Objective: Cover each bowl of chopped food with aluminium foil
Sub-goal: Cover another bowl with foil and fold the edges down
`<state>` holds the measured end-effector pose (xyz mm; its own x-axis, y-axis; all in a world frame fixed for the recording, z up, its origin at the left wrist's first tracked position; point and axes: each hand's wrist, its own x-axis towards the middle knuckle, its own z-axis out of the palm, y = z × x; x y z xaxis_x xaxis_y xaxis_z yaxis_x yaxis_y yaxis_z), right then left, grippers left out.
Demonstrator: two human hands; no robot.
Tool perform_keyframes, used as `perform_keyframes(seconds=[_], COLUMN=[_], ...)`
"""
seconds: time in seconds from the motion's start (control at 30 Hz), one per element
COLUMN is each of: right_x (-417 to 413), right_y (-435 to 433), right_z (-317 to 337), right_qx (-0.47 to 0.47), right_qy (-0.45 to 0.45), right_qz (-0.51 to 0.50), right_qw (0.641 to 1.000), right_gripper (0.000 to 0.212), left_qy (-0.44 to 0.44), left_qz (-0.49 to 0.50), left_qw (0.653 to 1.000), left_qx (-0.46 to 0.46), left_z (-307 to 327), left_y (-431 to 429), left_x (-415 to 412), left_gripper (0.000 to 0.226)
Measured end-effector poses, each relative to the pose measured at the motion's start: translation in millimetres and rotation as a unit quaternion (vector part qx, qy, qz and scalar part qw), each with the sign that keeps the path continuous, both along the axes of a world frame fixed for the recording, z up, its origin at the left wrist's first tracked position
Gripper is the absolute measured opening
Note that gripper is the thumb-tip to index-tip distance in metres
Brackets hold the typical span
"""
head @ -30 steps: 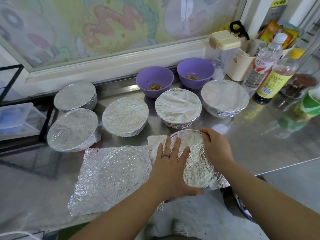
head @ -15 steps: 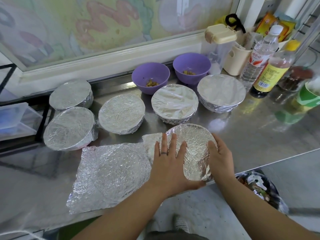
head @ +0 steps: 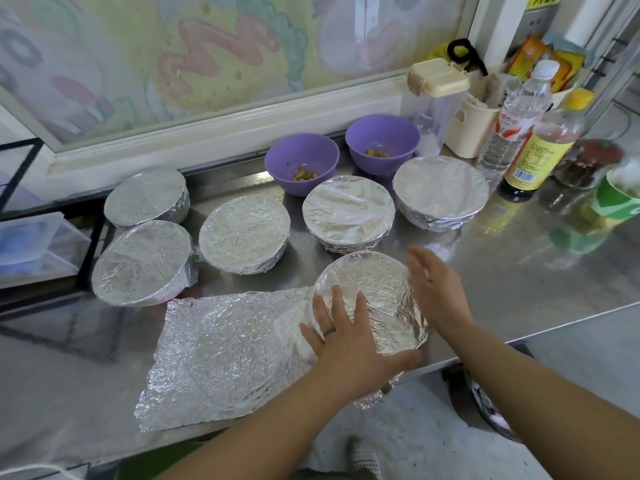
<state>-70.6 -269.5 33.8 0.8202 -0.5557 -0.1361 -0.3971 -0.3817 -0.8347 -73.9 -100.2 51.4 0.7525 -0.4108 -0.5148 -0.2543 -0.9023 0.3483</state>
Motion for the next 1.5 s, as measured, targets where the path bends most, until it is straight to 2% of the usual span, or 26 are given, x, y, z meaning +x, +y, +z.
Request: perform_keyframes(seconds=[0.07, 0.13, 0.2, 0.27, 0.37, 0.5, 0.67, 0.8, 1.03, 1.17, 1.23, 1.27, 1.33, 1.4, 1.5], right_x=[-2, -9, -16, -22, -25, -24, -22, -24, -20, -5, 7, 12, 16, 6, -22], right_y=[5, 26, 51, 67, 70, 69, 56, 47, 38, 12, -3, -10, -16, -8, 28], right_z=[14, 22, 17, 5, -6, -11, -20, -26, -26, -14, -8, -5, 5, 15, 17], right_qx=[-0.023, -0.026, -0.045, -0.088, -0.126, -0.115, 0.011, 0.115, 0.154, 0.116, 0.077, 0.056, -0.011, -0.071, -0.101], right_qy=[-0.035, -0.068, -0.053, -0.005, 0.032, 0.025, -0.006, -0.029, -0.041, 0.000, 0.038, 0.051, 0.050, 0.017, -0.028], right_qz=[-0.037, -0.047, -0.024, -0.012, -0.021, -0.050, -0.133, -0.134, -0.113, -0.012, 0.054, 0.071, 0.065, 0.017, -0.025], right_qw=[0.998, 0.996, 0.997, 0.996, 0.991, 0.992, 0.991, 0.984, 0.981, 0.993, 0.995, 0.995, 0.997, 0.997, 0.994], right_gripper=[0.038, 0.041, 0.048, 0.053, 0.055, 0.053, 0.044, 0.037, 0.031, 0.031, 0.029, 0.030, 0.036, 0.037, 0.046], left_qy=[-0.023, -0.116, -0.216, -0.247, -0.226, -0.223, -0.212, -0.211, -0.191, -0.051, 0.002, -0.003, -0.083, -0.171, -0.165], left_qz=[-0.010, -0.030, -0.065, -0.098, -0.102, -0.078, -0.058, -0.044, -0.013, 0.049, 0.073, 0.079, 0.079, 0.055, -0.009], left_qw=[0.999, 0.989, 0.966, 0.959, 0.966, 0.969, 0.973, 0.974, 0.979, 0.990, 0.993, 0.994, 0.991, 0.974, 0.958], left_qx=[-0.023, -0.085, -0.123, -0.103, -0.075, -0.073, -0.074, -0.066, -0.072, -0.120, -0.097, -0.076, -0.068, -0.139, -0.236], left_z=[9, 10, 3, -9, -23, -27, -27, -28, -23, -11, -3, 0, 4, 4, 0], left_y=[4, 12, 19, 24, 25, 25, 25, 24, 24, 20, 19, 20, 22, 23, 9], left_x=[9, 26, 46, 56, 56, 53, 47, 44, 34, 19, 18, 22, 37, 56, 82], left_gripper=[0.111, 0.091, 0.074, 0.068, 0.069, 0.070, 0.069, 0.070, 0.073, 0.081, 0.087, 0.087, 0.079, 0.065, 0.047])
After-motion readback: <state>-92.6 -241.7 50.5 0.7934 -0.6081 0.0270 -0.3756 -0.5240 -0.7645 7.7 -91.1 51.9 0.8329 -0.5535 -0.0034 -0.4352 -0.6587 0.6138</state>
